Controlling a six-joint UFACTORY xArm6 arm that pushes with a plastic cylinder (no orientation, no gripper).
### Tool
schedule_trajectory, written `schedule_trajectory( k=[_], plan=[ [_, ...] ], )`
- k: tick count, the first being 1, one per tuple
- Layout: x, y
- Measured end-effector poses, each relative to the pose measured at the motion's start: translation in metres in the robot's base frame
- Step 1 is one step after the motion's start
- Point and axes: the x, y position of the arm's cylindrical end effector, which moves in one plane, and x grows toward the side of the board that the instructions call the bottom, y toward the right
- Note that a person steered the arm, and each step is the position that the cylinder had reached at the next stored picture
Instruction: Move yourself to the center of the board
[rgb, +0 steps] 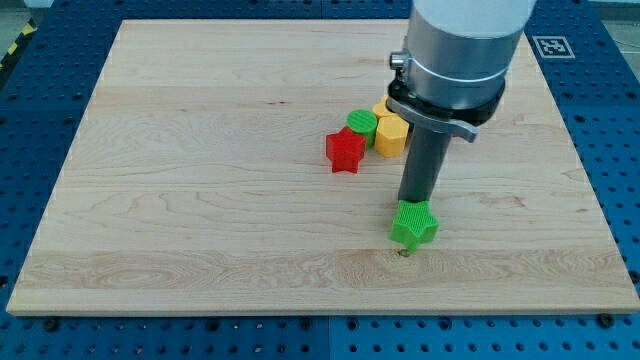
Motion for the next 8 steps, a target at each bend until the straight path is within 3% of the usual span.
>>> schedule_trajectory(
  k=[2, 3, 5, 8],
  plan=[
    [0.032, 0.0],
    [0.024, -0.002],
    [-0.018, -0.063],
    [-0.047, -0.144]
  ],
)
